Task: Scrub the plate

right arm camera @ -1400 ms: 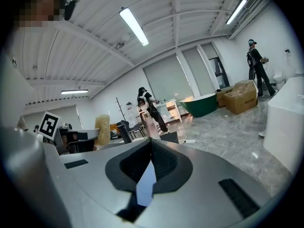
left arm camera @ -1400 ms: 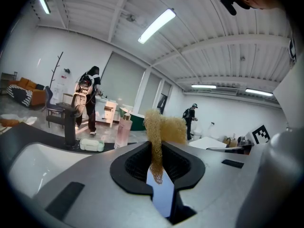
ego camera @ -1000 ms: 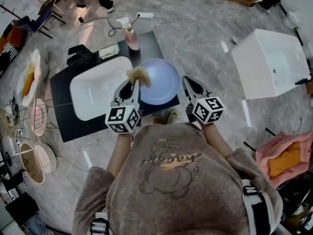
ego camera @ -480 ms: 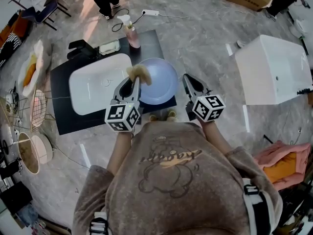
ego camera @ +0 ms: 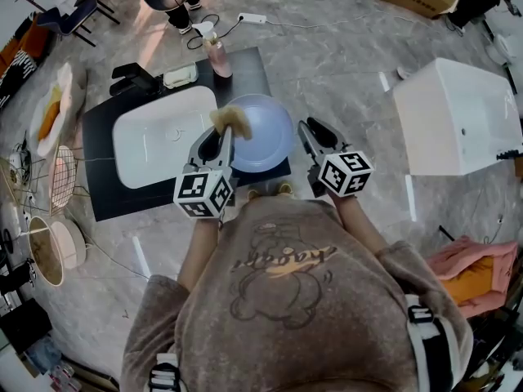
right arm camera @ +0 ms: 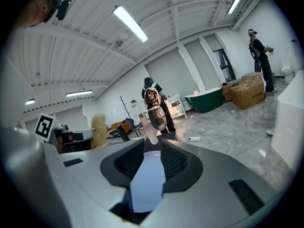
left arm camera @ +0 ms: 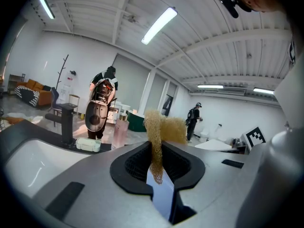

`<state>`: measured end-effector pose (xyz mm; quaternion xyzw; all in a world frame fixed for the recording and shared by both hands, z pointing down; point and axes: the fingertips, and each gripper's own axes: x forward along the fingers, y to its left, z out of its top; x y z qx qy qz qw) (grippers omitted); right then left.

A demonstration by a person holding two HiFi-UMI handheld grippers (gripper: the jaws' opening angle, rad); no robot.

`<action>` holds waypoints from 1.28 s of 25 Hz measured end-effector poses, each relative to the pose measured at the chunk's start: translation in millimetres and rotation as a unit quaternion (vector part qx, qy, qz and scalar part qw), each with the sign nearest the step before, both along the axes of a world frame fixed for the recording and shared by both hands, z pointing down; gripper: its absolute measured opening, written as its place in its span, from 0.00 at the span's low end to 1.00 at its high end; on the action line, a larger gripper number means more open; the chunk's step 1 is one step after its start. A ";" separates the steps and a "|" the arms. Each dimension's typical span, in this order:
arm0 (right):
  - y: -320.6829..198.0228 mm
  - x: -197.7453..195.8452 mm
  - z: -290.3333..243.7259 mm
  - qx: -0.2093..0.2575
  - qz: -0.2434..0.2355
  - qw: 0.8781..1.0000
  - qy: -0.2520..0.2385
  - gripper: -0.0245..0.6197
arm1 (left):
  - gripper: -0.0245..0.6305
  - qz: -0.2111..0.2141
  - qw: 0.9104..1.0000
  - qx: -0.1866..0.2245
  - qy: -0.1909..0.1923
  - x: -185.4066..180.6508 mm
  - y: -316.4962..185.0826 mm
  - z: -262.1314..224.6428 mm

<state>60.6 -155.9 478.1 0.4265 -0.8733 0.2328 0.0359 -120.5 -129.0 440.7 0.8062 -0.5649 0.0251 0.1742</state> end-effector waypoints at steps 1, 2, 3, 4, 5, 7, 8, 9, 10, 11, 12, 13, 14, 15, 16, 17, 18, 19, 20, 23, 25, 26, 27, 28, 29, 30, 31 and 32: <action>-0.7 0.2 2.2 -0.004 -0.002 1.000 0.000 0.19 | 0.13 -0.001 1.000 -0.001 0.000 0.7 -0.1 0.6; -1.5 0.2 5.0 -0.009 -0.005 1.000 -0.001 0.22 | 0.13 -0.001 1.000 -0.002 0.000 1.3 -0.1 1.3; -2.6 0.3 8.3 -0.016 -0.008 1.000 -0.002 0.25 | 0.13 -0.002 1.000 -0.003 0.000 1.9 -0.1 2.2; -4.0 0.6 12.3 -0.022 -0.009 1.000 -0.003 0.28 | 0.13 -0.003 1.000 -0.004 0.000 2.1 0.0 3.0; -5.6 0.9 16.6 -0.029 -0.010 1.000 -0.005 0.30 | 0.13 -0.004 1.000 -0.005 -0.001 2.0 0.2 3.8; -9.2 0.9 26.0 -0.041 -0.010 0.999 -0.007 0.32 | 0.13 -0.006 1.000 -0.007 -0.004 0.7 1.0 4.9; -11.2 0.3 30.9 -0.047 -0.011 0.999 -0.007 0.35 | 0.13 -0.007 1.000 -0.008 -0.005 -0.4 1.4 5.2; -13.2 -0.6 36.0 -0.052 -0.013 0.999 -0.005 0.37 | 0.13 -0.008 1.000 -0.009 -0.007 -1.7 1.5 5.6; -15.2 -1.6 41.5 -0.056 -0.015 0.998 -0.001 0.38 | 0.13 -0.009 1.000 -0.010 -0.008 -2.8 1.5 6.0; -17.2 -2.6 47.4 -0.062 -0.018 0.998 0.002 0.38 | 0.13 -0.010 1.000 -0.011 -0.009 -3.9 1.6 6.6; -19.0 -3.9 53.6 -0.069 -0.021 0.997 0.004 0.38 | 0.13 -0.011 1.000 -0.012 -0.011 -4.8 1.8 7.1; -20.4 -5.4 59.9 -0.078 -0.025 0.997 0.004 0.37 | 0.13 -0.012 1.000 -0.012 -0.012 -5.8 2.3 7.5; -21.7 -7.1 65.9 -0.087 -0.028 0.996 0.002 0.37 | 0.13 -0.013 1.000 -0.013 -0.013 -6.7 2.9 7.8; -23.1 -8.7 72.2 -0.096 -0.031 0.995 0.000 0.37 | 0.13 -0.014 1.000 -0.013 -0.014 -7.6 3.4 8.0; -24.6 -10.2 79.0 -0.106 -0.034 0.994 0.000 0.36 | 0.13 -0.014 1.000 -0.014 -0.015 -8.3 3.9 8.3; -26.2 -11.8 86.6 -0.115 -0.037 0.993 0.001 0.36 | 0.13 -0.014 1.000 -0.015 -0.017 -8.9 4.2 8.7; -27.8 -13.2 94.8 -0.125 -0.040 0.991 0.004 0.36 | 0.13 -0.014 1.000 -0.016 -0.018 -9.3 4.6 9.3; -29.3 -14.2 103.2 -0.134 -0.041 0.990 0.007 0.36 | 0.13 -0.013 1.000 -0.017 -0.020 -9.7 5.0 9.9; -30.8 -14.7 111.5 -0.143 -0.042 0.989 0.009 0.35 | 0.13 -0.013 1.000 -0.018 -0.021 -9.9 5.6 10.4; -33.2 -16.1 132.9 -0.166 -0.047 0.985 0.016 0.34 | 0.13 -0.015 0.999 -0.020 -0.024 -10.8 8.2 11.7; -33.9 -19.1 144.6 -0.176 -0.055 0.982 0.024 0.34 | 0.13 -0.018 0.999 -0.023 -0.026 -12.4 9.6 12.3; -34.0 -20.1 150.3 -0.182 -0.058 0.981 0.028 0.33 | 0.13 -0.019 0.999 -0.024 -0.027 -13.2 10.3 12.3; -34.1 -20.1 155.9 -0.188 -0.058 0.980 0.031 0.33 | 0.14 -0.020 0.999 -0.024 -0.028 -13.9 11.0 12.2; -34.4 -19.1 161.1 -0.195 -0.056 0.979 0.034 0.33 | 0.13 -0.022 0.999 -0.025 -0.028 -14.8 11.9 12.3; -35.0 -18.0 166.0 -0.200 -0.053 0.978 0.035 0.33 | 0.13 -0.023 0.999 -0.026 -0.029 -15.9 12.8 12.6; -35.5 -17.5 170.2 -0.205 -0.052 0.977 0.034 0.32 | 0.13 -0.025 0.999 -0.027 -0.030 -17.3 13.7 13.1; -35.5 -17.8 174.0 -0.211 -0.052 0.976 0.031 0.32 | 0.13 -0.026 0.999 -0.028 -0.030 -18.8 14.7 13.7; -35.1 -18.3 177.9 -0.218 -0.053 0.974 0.028 0.30 | 0.13 -0.028 0.999 -0.029 -0.031 -20.2 15.6 14.4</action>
